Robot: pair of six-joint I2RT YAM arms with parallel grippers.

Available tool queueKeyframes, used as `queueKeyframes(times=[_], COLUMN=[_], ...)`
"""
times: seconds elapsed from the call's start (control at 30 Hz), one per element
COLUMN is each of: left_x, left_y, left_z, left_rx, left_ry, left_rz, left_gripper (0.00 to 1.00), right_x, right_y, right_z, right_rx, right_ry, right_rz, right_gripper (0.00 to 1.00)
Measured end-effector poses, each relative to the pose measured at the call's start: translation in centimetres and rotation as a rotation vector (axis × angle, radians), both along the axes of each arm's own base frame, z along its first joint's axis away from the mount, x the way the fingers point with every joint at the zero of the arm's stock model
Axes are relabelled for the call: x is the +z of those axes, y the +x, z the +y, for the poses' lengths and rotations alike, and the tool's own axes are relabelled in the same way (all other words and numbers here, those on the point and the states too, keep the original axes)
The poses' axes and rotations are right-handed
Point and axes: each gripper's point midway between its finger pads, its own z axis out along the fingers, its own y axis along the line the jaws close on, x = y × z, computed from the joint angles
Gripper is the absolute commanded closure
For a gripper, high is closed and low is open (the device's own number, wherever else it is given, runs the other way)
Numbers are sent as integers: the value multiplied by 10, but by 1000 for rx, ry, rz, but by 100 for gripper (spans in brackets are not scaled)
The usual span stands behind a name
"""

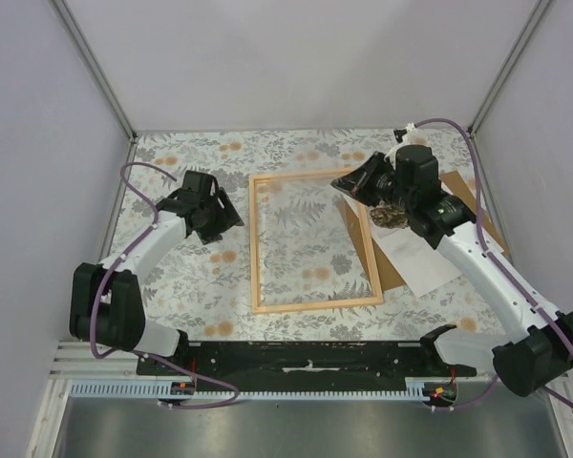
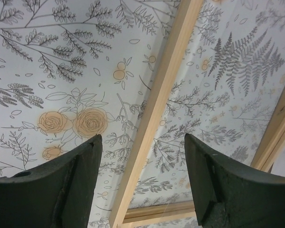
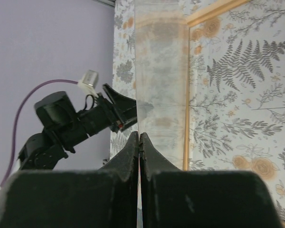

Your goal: Put the photo into the frame

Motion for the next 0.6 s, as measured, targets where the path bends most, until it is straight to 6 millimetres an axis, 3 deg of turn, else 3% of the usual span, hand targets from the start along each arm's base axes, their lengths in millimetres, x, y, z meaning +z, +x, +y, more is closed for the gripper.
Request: queueKeyframes(times=[0.13,0.5,0.6], left_x=[-15,-16,-22], left_y=[-9,-2,-2], left_z=[0,8,9], left_rx=[-7,15,14], left_ry=[-7,-7,-1], left_rz=[46,36,54], left_gripper=[25,25,25], right_x=[1,-22,-36], right_y=[-1,8,11], right_z=[5,16,17], right_rx=[9,20,16], right_ry=[61,129,149], right_rz=[-19,-23,-20], right_gripper=[100,100,100])
